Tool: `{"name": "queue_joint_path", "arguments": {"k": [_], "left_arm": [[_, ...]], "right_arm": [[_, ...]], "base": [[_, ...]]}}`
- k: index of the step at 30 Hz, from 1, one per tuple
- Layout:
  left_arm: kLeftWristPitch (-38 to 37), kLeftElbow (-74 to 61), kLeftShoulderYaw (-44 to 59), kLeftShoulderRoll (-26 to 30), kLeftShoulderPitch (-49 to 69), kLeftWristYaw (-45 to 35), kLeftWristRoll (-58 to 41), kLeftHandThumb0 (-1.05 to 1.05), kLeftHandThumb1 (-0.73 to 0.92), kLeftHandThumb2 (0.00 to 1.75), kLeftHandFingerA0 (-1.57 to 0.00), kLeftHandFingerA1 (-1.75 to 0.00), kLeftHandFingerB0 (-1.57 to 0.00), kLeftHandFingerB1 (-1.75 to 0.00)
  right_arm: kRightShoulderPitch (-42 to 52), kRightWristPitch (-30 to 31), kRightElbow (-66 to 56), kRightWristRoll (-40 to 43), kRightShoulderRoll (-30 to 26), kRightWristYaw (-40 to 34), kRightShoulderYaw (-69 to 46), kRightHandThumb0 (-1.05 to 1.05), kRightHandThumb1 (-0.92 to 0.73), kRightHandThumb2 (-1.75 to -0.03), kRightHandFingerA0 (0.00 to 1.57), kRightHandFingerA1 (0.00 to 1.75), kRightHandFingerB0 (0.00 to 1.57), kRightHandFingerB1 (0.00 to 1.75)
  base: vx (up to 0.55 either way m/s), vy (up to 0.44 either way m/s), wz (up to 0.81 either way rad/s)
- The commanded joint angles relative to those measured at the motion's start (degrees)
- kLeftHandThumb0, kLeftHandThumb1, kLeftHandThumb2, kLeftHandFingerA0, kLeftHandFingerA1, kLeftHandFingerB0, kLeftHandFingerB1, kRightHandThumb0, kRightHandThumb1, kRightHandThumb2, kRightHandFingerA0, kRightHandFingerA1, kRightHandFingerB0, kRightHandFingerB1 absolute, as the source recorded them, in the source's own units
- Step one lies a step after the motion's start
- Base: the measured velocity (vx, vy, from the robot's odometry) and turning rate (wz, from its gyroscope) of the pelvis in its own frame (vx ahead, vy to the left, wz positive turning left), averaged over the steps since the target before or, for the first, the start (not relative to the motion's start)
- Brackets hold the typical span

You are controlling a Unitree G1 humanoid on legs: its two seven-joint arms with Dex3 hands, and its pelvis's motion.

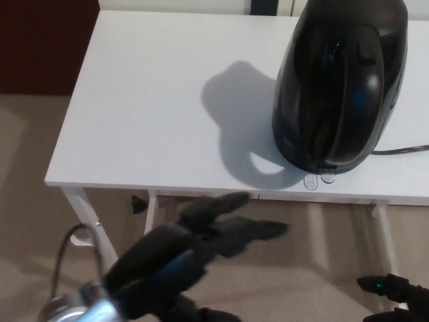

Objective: The robot walk towards a table in front and click the button on the base of the boilling pot using its left middle finger

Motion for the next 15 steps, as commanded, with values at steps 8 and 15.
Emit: {"name": "queue_joint_path", "arguments": {"k": [8, 15], "left_arm": [[2.7, 10.0, -18.9, -2.1, -20.9, -3.5, 37.2, -0.45, 0.4, 0.63, -0.23, -0.4, -0.19, -0.35], [5.8, 18.5, -24.9, -4.1, -29.1, -2.1, 44.4, -0.28, 0.23, 0.84, -0.09, -0.51, -0.09, -0.51]], "right_arm": [[-1.7, -11.6, 3.6, -1.5, -2.5, 3.7, 2.2, -0.32, -0.68, -0.6, 0.58, 0.56, 0.54, 0.47], [-1.0, -10.7, 3.4, 0.1, -1.9, 4.4, 1.6, -0.1, -0.65, -0.58, 0.63, 0.66, 0.56, 0.54]], "base": [[0.0, 0.0, 0.0], [0.0, 0.0, 0.0]]}}
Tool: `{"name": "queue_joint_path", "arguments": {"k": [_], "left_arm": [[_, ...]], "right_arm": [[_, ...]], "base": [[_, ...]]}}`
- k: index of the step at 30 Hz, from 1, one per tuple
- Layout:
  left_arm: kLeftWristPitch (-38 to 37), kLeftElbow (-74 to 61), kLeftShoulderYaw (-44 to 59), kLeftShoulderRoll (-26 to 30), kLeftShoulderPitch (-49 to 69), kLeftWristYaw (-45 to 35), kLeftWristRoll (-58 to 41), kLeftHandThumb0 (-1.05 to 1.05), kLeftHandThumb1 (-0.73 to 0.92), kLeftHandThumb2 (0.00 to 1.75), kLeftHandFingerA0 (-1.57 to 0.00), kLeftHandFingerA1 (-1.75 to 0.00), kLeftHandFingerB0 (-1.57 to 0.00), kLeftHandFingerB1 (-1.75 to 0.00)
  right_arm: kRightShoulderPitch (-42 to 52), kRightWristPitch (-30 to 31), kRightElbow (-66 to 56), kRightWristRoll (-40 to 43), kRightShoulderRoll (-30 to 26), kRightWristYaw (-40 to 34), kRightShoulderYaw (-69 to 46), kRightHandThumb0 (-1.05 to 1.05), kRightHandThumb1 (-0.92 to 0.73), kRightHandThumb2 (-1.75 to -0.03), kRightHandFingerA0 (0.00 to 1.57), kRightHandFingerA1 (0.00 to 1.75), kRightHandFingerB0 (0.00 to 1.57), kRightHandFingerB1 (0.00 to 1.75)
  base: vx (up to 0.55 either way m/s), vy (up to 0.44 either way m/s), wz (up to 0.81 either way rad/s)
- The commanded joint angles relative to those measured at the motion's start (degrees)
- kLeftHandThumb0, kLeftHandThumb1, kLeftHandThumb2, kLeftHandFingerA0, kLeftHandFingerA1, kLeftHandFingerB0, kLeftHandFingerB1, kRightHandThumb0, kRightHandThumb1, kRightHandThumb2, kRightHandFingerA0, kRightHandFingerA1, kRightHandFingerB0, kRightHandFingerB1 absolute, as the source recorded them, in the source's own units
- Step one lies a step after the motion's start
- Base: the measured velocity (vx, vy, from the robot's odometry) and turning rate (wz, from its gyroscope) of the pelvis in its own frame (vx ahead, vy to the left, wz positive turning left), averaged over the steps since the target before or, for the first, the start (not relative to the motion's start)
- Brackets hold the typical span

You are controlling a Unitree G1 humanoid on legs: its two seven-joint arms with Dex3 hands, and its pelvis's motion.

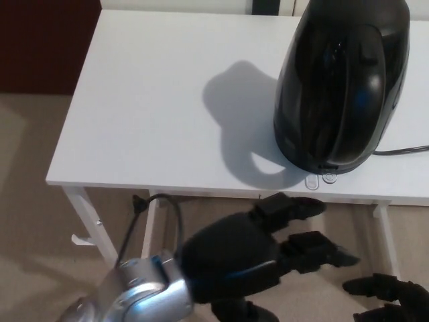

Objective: The robot walk towards a table in front and click the button on the base of the boilling pot using its left middle finger

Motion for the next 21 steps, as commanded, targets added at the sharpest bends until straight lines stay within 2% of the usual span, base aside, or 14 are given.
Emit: {"name": "queue_joint_path", "arguments": {"k": [1, 2, 4, 5, 8, 10, 11, 13, 15, 21], "left_arm": [[4.9, 12.7, -12.3, -1.3, -14.2, -1.5, 30.5, -0.28, 0.24, 0.84, -0.08, -0.51, -0.08, -0.5], [5.3, 13.4, -12.9, -1.4, -14.8, -1.2, 30.9, -0.6, 0.4, 0.7, -0.21, -0.4, -0.17, -0.37], [5.6, 14.9, -14.2, -1.4, -16.2, 0.4, 32.3, -0.62, 0.41, 0.71, -0.22, -0.4, -0.17, -0.37], [5.3, 16.8, -15.9, -1.6, -18.7, 0.6, 34.2, -0.66, 0.42, 0.73, -0.19, -0.4, -0.12, -0.37], [5.7, 19.6, -17.6, -2.3, -21.3, 2.7, 35.5, -0.61, 0.41, 0.71, -0.23, -0.41, -0.18, -0.38], [6.0, 21.0, -18.8, -2.6, -23.6, 2.0, 36.2, -0.56, 0.41, 0.69, -0.21, -0.39, -0.16, -0.37], [6.2, 22.5, -19.4, -3.3, -25.4, 1.1, 36.4, -0.55, 0.42, 0.68, -0.19, -0.38, -0.14, -0.37], [7.1, 24.3, -20.2, -4.2, -27.1, 1.2, 36.6, -0.55, 0.42, 0.69, -0.19, -0.38, -0.15, -0.37], [7.8, 26.7, -21.1, -5.6, -29.0, 3.5, 36.7, -0.65, 0.44, 0.75, -0.22, -0.41, -0.16, -0.39], [8.6, 29.9, -23.4, -7.6, -33.0, 4.5, 37.2, -0.68, 0.42, 0.74, -0.21, -0.4, -0.15, -0.39]], "right_arm": [[-0.1, -7.4, 2.6, 0.9, -1.6, 3.9, -0.3, -0.1, -0.65, -0.58, 0.56, 0.63, 0.51, 0.51], [-0.1, -7.4, 2.8, 1.1, -1.4, 3.9, -0.4, -0.09, -0.64, -0.58, 0.55, 0.64, 0.49, 0.5], [-0.2, -7.1, 2.9, 1.4, -1.1, 3.8, -0.6, -0.07, -0.64, -0.58, 0.53, 0.64, 0.45, 0.49], [-0.1, -5.4, 2.5, 1.4, -0.8, 2.9, -0.9, 0.01, -0.63, -0.58, 0.55, 0.63, 0.48, 0.53], [-0.1, -1.4, 1.3, 0.8, -0.6, 1.4, -0.8, -0.03, -0.62, -0.57, 0.58, 0.65, 0.52, 0.54], [-0.3, -1.0, 1.2, 1.0, -0.5, 1.3, -0.9, -0.03, -0.63, -0.58, 0.56, 0.64, 0.51, 0.54], [-0.4, 0.9, 0.5, 0.9, -0.4, 0.7, -1.1, -0.07, -0.61, -0.57, 0.54, 0.59, 0.46, 0.48], [-0.4, 2.1, -0.3, 0.6, -0.4, 0.2, -1.0, -0.07, -0.61, -0.57, 0.52, 0.58, 0.43, 0.46], [-0.5, 3.7, -0.9, -0.1, -0.7, -0.6, -0.8, -0.12, -0.6, -0.57, 0.57, 0.57, 0.5, 0.48], [-0.1, 4.1, -2.2, -0.7, -1.1, -0.7, -0.5, -0.14, -0.6, -0.57, 0.59, 0.57, 0.48, 0.47]], "base": [[0.0, 0.0, 0.0], [0.0, 0.0, 0.0], [0.0, 0.0, 0.0], [0.0, 0.0, 0.0], [-0.03, -0.01, 0.0], [-0.08, -0.031, 0.01], [0.0, 0.0, 0.0], [0.0, 0.0, 0.0], [0.0, 0.0, 0.0], [0.0, 0.0, 0.0]]}}
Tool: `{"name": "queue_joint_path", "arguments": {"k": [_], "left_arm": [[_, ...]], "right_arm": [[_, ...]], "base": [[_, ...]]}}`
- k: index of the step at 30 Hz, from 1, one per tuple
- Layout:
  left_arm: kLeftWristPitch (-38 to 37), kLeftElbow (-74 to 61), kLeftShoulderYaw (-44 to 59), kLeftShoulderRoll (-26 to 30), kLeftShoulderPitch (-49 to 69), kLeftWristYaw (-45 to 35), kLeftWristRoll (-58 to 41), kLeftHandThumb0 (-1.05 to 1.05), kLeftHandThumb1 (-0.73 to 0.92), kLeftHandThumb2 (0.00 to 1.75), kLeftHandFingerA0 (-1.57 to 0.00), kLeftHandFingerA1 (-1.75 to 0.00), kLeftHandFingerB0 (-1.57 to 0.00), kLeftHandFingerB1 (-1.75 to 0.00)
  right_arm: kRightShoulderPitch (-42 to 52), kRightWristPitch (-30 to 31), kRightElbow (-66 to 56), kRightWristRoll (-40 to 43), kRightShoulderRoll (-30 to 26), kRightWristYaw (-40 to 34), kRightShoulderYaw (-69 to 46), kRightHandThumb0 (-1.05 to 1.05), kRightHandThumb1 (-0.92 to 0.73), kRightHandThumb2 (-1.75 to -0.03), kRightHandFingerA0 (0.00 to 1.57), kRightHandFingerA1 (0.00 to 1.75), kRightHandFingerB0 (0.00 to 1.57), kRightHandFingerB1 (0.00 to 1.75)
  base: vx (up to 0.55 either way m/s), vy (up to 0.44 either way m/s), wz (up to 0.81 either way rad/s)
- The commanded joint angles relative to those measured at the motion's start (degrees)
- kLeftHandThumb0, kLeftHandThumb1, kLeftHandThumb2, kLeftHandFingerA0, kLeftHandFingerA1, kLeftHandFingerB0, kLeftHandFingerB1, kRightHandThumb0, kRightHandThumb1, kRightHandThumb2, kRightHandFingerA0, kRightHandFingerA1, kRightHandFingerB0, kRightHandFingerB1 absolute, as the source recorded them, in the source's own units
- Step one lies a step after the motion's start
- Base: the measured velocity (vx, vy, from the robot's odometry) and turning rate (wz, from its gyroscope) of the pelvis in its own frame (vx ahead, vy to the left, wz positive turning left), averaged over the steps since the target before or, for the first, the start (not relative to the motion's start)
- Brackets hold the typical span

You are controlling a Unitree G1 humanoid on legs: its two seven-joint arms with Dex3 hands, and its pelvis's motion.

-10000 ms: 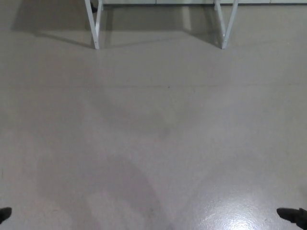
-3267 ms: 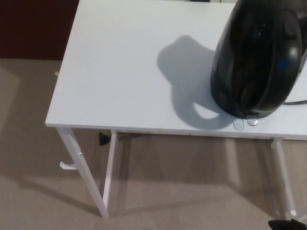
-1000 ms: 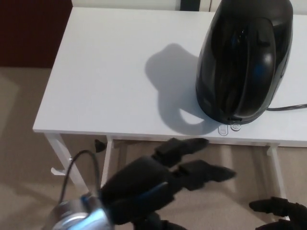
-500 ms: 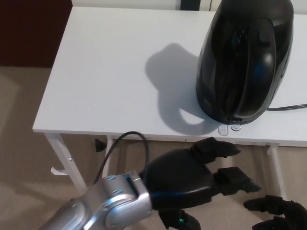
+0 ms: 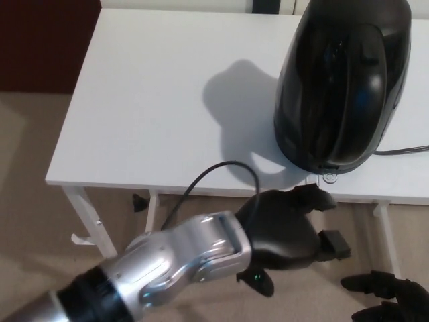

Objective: The robot walk towards a table in front and click the button on the base of the boilling pot using its left middle finger

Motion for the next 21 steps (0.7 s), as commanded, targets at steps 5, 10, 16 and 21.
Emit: {"name": "queue_joint_path", "arguments": {"k": [5, 10, 16, 21], "left_arm": [[4.4, 11.4, -8.4, -4.3, -11.9, 3.9, 17.4, -0.68, 0.4, 0.72, -0.22, -0.38, -0.16, -0.38], [5.4, 15.1, -9.2, -5.8, -13.9, 7.0, 17.5, -0.64, 0.4, 0.71, -0.23, -0.39, -0.15, -0.37], [5.4, 16.8, -9.4, -6.1, -14.4, 7.8, 18.2, -0.64, 0.39, 0.7, -0.22, -0.38, -0.14, -0.37], [6.1, 16.7, -8.9, -6.3, -13.2, 7.3, 18.7, -0.64, 0.4, 0.71, -0.22, -0.39, -0.14, -0.37]], "right_arm": [[0.8, 7.7, -5.0, -1.0, -0.8, -1.7, -0.4, -0.16, -0.61, -0.57, 0.62, 0.56, 0.51, 0.47], [0.0, 8.8, -4.8, -1.4, -0.8, -2.0, -0.2, -0.15, -0.62, -0.58, 0.61, 0.54, 0.48, 0.46], [-1.0, 8.6, -4.2, -1.8, -0.9, -1.8, 0.2, -0.17, -0.62, -0.57, 0.59, 0.55, 0.48, 0.46], [-1.0, 10.6, -4.9, -2.3, -0.6, -2.2, 0.5, -0.16, -0.61, -0.57, 0.59, 0.55, 0.52, 0.47]], "base": [[0.0, 0.0, 0.0], [0.0, 0.0, 0.0], [0.0, 0.0, 0.0], [0.0, 0.0, 0.0]]}}
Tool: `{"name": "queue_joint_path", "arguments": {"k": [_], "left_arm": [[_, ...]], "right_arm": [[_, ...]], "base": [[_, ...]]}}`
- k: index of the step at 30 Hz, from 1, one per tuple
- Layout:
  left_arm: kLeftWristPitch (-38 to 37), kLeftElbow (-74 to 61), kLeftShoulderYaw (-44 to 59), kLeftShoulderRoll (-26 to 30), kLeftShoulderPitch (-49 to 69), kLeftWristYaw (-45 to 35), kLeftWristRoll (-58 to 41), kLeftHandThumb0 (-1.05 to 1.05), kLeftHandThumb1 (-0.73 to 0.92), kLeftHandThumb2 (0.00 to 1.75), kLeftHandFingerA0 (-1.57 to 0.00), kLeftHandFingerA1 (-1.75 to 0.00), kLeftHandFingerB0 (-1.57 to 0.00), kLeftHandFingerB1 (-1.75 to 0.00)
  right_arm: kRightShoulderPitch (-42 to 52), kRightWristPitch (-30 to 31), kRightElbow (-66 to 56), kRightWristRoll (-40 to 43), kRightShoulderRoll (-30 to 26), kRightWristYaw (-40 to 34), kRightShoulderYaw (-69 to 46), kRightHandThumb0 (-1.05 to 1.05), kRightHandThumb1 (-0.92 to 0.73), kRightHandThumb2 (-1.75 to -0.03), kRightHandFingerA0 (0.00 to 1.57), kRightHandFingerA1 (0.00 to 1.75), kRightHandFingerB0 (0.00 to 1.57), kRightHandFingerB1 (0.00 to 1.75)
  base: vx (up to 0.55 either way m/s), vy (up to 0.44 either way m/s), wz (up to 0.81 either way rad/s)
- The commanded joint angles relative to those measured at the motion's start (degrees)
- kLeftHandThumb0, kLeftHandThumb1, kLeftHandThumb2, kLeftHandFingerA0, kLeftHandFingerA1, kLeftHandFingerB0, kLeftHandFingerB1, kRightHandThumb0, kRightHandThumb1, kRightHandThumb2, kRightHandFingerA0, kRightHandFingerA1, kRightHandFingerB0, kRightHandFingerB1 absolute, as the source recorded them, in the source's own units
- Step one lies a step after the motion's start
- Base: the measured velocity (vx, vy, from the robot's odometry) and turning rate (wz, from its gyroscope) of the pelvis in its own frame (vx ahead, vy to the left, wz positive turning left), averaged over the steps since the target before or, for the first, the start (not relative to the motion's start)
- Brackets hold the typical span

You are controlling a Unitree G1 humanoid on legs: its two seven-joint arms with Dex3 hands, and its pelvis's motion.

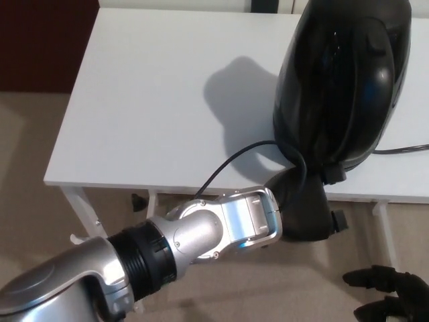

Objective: The robot walk towards a table in front and click the button on the base of the boilling pot using its left middle finger

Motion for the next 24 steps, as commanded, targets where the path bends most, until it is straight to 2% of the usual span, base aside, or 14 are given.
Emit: {"name": "queue_joint_path", "arguments": {"k": [1, 6, 13, 16, 19, 24], "left_arm": [[3.0, 0.7, 0.6, 0.2, -0.2, 0.7, 2.8, -0.64, 0.4, 0.71, -0.22, -0.39, -0.14, -0.37], [3.3, 0.3, 1.1, 0.8, 1.0, 1.1, 2.7, -0.68, 0.42, 0.74, -0.21, -0.39, -0.14, -0.38], [3.5, -0.4, 1.5, 1.4, 2.6, 2.0, 3.1, -0.68, 0.42, 0.74, -0.23, -0.39, -0.15, -0.38], [3.5, 0.5, 1.7, 1.0, 3.2, 2.4, 2.8, -0.67, 0.42, 0.73, -0.22, -0.39, -0.15, -0.38], [4.1, 1.3, 1.4, 0.6, 4.7, 1.9, 2.8, -0.65, 0.43, 0.74, -0.22, -0.4, -0.15, -0.38], [4.4, 1.0, 1.5, 0.7, 7.4, 0.5, 1.6, -0.61, 0.44, 0.73, -0.21, -0.39, -0.14, -0.38]], "right_arm": [[-0.5, 2.8, -0.4, -0.3, -0.4, -0.5, -0.2, -0.16, -0.61, -0.57, 0.59, 0.55, 0.52, 0.47], [-0.6, -0.2, 0.8, 0.8, -0.3, 0.5, -0.9, -0.13, -0.61, -0.57, 0.57, 0.58, 0.48, 0.47], [-0.8, -0.6, 1.0, 0.6, -0.4, 0.8, -0.7, -0.15, -0.61, -0.57, 0.56, 0.55, 0.46, 0.46], [-1.1, -1.9, 1.8, 0.5, -0.6, 1.0, -0.8, -0.15, -0.61, -0.57, 0.56, 0.56, 0.49, 0.48], [-1.0, -3.6, 2.2, 0.5, -0.6, 1.3, -0.7, -0.14, -0.61, -0.57, 0.62, 0.6, 0.59, 0.53], [-1.4, -3.7, 2.2, -1.5, -1.6, 1.5, 0.9, -0.21, -0.64, -0.58, 0.58, 0.58, 0.59, 0.52]], "base": [[0.0, 0.0, 0.0], [0.0, 0.0, 0.0], [0.0, 0.0, 0.0], [0.0, 0.0, 0.0], [0.0, 0.0, 0.0], [0.0, 0.0, 0.0]]}}
